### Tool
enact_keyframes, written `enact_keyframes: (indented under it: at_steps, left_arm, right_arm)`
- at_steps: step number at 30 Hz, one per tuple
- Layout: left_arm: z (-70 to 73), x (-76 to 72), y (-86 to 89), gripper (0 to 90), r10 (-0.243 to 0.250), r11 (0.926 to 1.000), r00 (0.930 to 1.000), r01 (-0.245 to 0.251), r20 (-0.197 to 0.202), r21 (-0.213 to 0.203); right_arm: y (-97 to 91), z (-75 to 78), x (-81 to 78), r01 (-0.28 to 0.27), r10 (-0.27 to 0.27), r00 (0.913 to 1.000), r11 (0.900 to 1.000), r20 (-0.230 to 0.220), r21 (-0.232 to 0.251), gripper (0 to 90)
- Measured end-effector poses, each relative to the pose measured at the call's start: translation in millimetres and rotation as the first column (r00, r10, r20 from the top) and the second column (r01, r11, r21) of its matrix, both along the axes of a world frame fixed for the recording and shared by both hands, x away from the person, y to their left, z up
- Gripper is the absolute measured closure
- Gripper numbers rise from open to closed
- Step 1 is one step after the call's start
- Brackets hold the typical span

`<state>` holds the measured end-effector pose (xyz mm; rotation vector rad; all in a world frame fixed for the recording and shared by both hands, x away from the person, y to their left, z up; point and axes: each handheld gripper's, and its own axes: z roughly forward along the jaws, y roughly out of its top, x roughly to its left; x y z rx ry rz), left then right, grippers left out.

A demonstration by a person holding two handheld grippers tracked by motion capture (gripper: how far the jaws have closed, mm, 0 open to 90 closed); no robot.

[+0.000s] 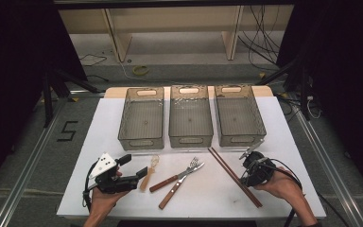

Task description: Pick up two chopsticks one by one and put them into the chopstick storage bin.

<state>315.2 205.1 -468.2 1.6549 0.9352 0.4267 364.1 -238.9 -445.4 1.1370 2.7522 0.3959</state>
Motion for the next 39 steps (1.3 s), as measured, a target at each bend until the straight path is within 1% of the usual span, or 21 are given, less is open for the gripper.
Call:
enact_keyframes:
  at_steps: [1,3,5,7,10,11,15,17,19,25,26,27,32,36,39]
  left_arm:
    - [0.0,0.0,0.0,16.0,0.0,1.0,1.0,0.0,0.0,0.0]
    - [0.0,0.0,-0.1,16.0,-0.001,1.0,1.0,0.001,0.0,0.002]
    - [0.1,0.0,0.0,16.0,-0.001,1.0,1.0,0.001,0.001,0.003]
    - [0.0,0.0,0.0,16.0,-0.001,1.0,1.0,0.001,0.001,0.003]
    - [0.0,0.0,0.0,16.0,0.0,1.0,1.0,0.0,0.001,0.004]
    - [0.0,0.0,0.1,16.0,0.0,1.0,1.0,0.0,0.002,0.004]
    - [-0.1,0.2,0.4,16.0,0.0,1.0,1.0,0.0,0.002,0.006]
    - [-0.1,0.2,0.5,16.0,0.001,1.0,1.0,-0.001,0.003,0.007]
    - [-0.1,0.2,0.6,16.0,0.0,1.0,1.0,0.0,0.003,0.006]
    - [0.1,0.0,0.4,16.0,-0.001,1.0,1.0,0.0,0.004,0.007]
    - [0.1,0.0,0.4,16.0,-0.001,1.0,1.0,0.0,0.004,0.007]
    - [0.1,0.0,0.3,16.0,0.0,1.0,1.0,0.0,0.005,0.006]
    - [0.2,0.0,0.5,16.0,-0.001,1.0,1.0,0.001,0.004,0.007]
    - [0.2,0.1,0.2,16.1,-0.003,0.9999,1.0,0.003,0.003,0.01]
    - [0.4,0.4,0.1,16.1,-0.003,0.9999,1.0,0.003,0.004,0.01]
  right_arm:
    - [0.0,0.0,0.0,0.0,0.0,1.0,1.0,0.0,0.0,54.2]
    - [2.1,-2.2,0.0,-0.005,0.005,0.9998,0.9999,-0.017,-0.016,57.1]
    - [2.7,-2.9,0.2,-0.007,0.007,0.9997,0.9998,-0.021,-0.019,58.1]
    - [5.0,-4.7,0.4,-0.014,0.013,0.9992,0.9996,-0.037,-0.026,61.5]
    - [6.2,-5.4,0.9,-0.023,0.022,0.999,0.999,-0.04,-0.037,63.7]
    - [7.3,-5.3,1.2,-0.025,0.023,0.9985,0.9986,-0.049,-0.047,65.5]
    - [8.4,-5.8,3.5,-0.037,0.033,0.9982,0.9957,-0.049,-0.084,70.8]
    - [8.4,-6.9,5.0,-0.04,0.035,0.9979,0.9948,-0.055,-0.094,73.6]
    - [8.1,-8.7,6.3,-0.046,0.039,0.997,0.9927,-0.067,-0.111,75.5]
    - [8.9,-8.5,9.1,-0.051,0.041,0.9948,0.9926,-0.093,-0.11,82.3]
    - [8.9,-8.5,9.1,-0.051,0.041,0.9948,0.9926,-0.093,-0.11,82.3]
    - [8.5,-8.6,10.6,-0.044,0.034,0.9949,0.9931,-0.095,-0.109,83.9]
    - [10.2,-8.2,10.9,-0.051,0.039,0.9945,0.9912,-0.097,-0.122,84.7]
    - [7.9,-6.8,10.6,-0.051,0.042,0.9956,0.9927,-0.084,-0.109,84.8]
    - [4.9,-1.3,10.1,-0.056,0.051,0.997,0.9938,-0.059,-0.096,84.9]
